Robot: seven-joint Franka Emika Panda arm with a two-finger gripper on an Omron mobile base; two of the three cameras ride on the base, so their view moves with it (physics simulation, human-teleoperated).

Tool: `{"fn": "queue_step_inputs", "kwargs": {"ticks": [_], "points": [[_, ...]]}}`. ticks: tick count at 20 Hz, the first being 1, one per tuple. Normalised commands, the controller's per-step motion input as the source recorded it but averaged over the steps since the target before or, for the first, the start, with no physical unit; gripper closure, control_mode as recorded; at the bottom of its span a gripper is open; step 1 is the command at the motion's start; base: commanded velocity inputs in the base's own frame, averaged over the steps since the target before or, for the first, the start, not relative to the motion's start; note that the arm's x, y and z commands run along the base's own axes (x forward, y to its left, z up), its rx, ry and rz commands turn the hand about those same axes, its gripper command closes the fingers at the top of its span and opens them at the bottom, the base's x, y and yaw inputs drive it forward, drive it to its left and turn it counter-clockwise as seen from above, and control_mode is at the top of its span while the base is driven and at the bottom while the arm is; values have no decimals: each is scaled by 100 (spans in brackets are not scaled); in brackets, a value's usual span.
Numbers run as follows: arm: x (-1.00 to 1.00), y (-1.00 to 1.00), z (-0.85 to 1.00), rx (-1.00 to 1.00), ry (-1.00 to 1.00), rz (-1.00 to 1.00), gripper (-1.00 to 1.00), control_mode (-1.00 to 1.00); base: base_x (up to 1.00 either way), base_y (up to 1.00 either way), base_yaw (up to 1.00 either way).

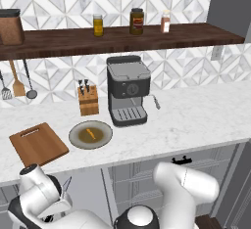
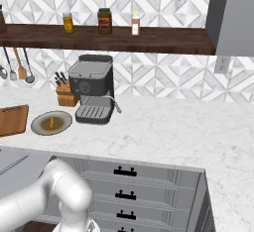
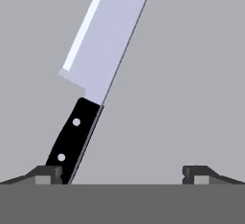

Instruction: Pick up the knife from the drawer and place it on the cutting board. Then place the meat from the plate to the cutting board.

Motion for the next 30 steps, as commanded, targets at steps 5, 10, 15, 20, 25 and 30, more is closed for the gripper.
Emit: {"fn": "queue_step_inputs", "kwargs": {"ticks": [5, 10, 15, 20, 25, 30], "points": [[0, 14, -4, 1, 0, 0, -100, -100, 0, 0, 0], [3, 13, -17, 0, 0, 0, -100, -100, 0, 0, 0], [5, 23, -14, 0, 0, 0, -100, -100, 0, 0, 0], [23, 8, -17, 0, 0, 0, -100, -100, 0, 0, 0], [0, 0, -25, 0, 0, -1, -100, -100, 0, 0, 0], [-10, 0, -4, -4, -4, -4, -100, -100, 0, 0, 0]]}}
